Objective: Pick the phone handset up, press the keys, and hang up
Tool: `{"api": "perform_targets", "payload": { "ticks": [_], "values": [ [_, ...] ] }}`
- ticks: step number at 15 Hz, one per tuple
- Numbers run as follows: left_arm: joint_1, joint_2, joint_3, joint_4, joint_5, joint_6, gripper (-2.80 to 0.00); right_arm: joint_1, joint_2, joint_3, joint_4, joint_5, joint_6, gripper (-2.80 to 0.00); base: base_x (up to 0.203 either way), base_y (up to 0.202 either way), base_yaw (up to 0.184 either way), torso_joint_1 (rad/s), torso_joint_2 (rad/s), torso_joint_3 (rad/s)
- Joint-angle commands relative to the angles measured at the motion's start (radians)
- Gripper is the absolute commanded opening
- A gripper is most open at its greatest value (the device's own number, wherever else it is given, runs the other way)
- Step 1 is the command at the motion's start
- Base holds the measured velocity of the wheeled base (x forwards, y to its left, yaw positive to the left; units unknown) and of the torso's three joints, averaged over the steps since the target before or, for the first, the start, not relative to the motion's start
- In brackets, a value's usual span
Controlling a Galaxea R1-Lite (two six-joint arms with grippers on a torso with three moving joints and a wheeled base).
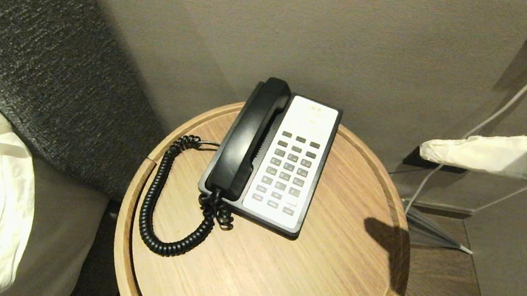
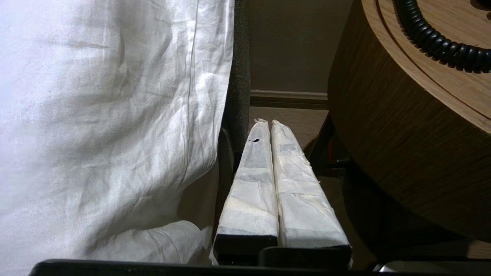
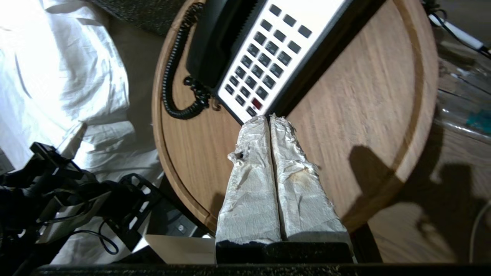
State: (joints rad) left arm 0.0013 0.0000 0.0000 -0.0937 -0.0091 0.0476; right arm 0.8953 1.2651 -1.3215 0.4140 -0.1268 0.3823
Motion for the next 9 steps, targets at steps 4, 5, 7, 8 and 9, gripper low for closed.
{"api": "perform_targets", "payload": {
  "ticks": [4,5,7,8,9],
  "values": [
    [0.0,0.002,0.04,-0.003,0.0,0.002,-2.8,0.001,-0.093,0.034,0.01,-0.044,0.001,-2.8,0.0,0.0,0.0,0.0,0.0,0.0],
    [0.0,0.0,0.04,-0.003,0.0,0.002,-2.8,0.001,-0.107,0.056,0.011,-0.05,0.005,-2.8,0.0,0.0,0.0,0.0,0.0,0.0],
    [0.0,0.0,0.04,-0.003,0.0,0.002,-2.8,0.001,-0.156,0.105,0.008,-0.081,0.005,-2.8,0.0,0.0,0.0,0.0,0.0,0.0],
    [0.0,0.0,0.04,-0.003,0.0,0.002,-2.8,0.001,-0.185,0.121,0.012,-0.097,0.006,-2.8,0.0,0.0,0.0,0.0,0.0,0.0],
    [0.0,0.002,0.04,-0.003,0.0,0.002,-2.8,0.0,-0.224,0.135,0.018,-0.113,0.005,-2.8,0.0,0.0,0.0,0.0,0.0,0.0]
  ]
}}
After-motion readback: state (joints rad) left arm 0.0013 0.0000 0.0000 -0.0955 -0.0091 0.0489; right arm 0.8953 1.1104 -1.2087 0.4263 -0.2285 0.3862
